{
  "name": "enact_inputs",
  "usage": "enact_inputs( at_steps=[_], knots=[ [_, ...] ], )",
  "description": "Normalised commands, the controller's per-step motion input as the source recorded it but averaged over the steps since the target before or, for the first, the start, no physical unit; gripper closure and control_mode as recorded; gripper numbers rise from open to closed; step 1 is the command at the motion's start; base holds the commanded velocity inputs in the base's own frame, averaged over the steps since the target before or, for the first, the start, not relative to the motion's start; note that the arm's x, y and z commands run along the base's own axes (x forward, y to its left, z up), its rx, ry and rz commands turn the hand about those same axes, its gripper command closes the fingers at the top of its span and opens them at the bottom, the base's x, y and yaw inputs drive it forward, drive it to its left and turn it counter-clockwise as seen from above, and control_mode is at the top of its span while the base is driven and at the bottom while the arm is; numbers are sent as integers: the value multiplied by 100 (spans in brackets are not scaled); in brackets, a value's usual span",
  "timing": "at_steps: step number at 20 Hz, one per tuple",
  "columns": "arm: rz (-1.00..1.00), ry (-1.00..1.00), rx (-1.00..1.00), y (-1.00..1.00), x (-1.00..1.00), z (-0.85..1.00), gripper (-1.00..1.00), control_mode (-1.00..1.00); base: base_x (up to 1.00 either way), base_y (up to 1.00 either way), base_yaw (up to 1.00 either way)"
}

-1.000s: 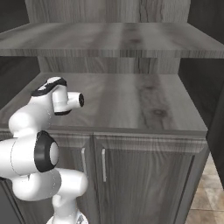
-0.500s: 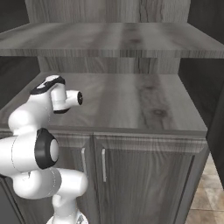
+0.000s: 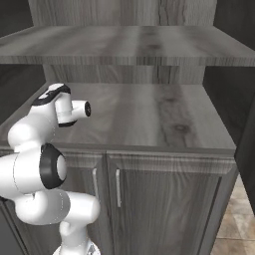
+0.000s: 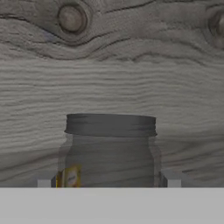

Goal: Collect the turmeric, mayonnaise, and shaker from the cabinet and place them next to the stove.

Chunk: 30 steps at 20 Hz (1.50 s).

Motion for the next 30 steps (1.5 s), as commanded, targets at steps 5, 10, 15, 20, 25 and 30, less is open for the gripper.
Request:
enact_inputs(
  at_steps=[5,10,15,20,25,30],
  knots=[
    [0,0,0,7,0,0,100,-100,0,0,0],
    [0,-2,4,-3,-8,2,100,-100,0,0,0],
    [1,-11,9,-26,-34,13,100,-100,0,0,0],
    [1,-15,6,-43,-40,27,100,-100,0,0,0],
    [0,-13,2,-45,-44,38,100,-100,0,0,0],
    [0,-6,3,-50,-54,37,100,-100,0,0,0]
  ],
)
